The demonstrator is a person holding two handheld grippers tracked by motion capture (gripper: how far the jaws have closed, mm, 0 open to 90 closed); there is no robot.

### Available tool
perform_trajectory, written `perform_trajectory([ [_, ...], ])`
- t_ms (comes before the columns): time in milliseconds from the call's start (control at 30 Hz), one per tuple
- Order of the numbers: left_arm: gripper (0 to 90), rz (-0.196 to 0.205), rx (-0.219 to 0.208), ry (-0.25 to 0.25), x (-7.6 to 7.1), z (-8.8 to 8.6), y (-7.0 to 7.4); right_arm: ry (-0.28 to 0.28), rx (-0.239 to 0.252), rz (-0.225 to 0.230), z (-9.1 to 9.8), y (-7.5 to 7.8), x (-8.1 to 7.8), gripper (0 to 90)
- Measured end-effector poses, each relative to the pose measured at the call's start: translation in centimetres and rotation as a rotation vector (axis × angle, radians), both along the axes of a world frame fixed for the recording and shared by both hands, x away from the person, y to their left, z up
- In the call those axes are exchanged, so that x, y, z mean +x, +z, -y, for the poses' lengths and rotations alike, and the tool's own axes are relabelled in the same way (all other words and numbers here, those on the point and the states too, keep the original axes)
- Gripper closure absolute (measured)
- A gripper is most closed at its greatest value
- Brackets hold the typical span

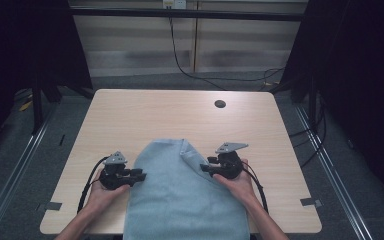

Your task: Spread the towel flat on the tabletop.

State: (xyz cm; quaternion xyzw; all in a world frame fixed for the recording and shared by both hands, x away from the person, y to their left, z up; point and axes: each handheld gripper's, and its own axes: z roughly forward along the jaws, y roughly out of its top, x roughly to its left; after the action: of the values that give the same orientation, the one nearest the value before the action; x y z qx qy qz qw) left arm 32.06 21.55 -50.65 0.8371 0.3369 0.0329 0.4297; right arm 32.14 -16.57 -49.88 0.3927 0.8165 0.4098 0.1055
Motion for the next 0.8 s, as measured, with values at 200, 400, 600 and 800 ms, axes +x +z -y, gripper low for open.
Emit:
perform_trajectory([
  [200, 69.2, 0.002, 0.0, 0.001, 0.0, 0.0, 0.0, 0.054, -0.043, 0.026, -1.1, -0.1, 0.1, 67.8],
  [400, 69.2, 0.008, 0.006, -0.002, 0.0, 0.0, 0.0, 0.033, -0.032, 0.052, -1.0, 0.3, -0.1, 81.1],
  [600, 69.3, 0.006, 0.003, -0.003, 0.0, 0.0, 0.0, -0.035, 0.022, 0.072, 1.4, 1.4, 0.3, 81.7],
  [800, 69.3, 0.007, 0.003, -0.011, 0.0, 0.1, 0.0, -0.043, 0.041, 0.074, 2.0, 1.8, 0.2, 82.2],
])
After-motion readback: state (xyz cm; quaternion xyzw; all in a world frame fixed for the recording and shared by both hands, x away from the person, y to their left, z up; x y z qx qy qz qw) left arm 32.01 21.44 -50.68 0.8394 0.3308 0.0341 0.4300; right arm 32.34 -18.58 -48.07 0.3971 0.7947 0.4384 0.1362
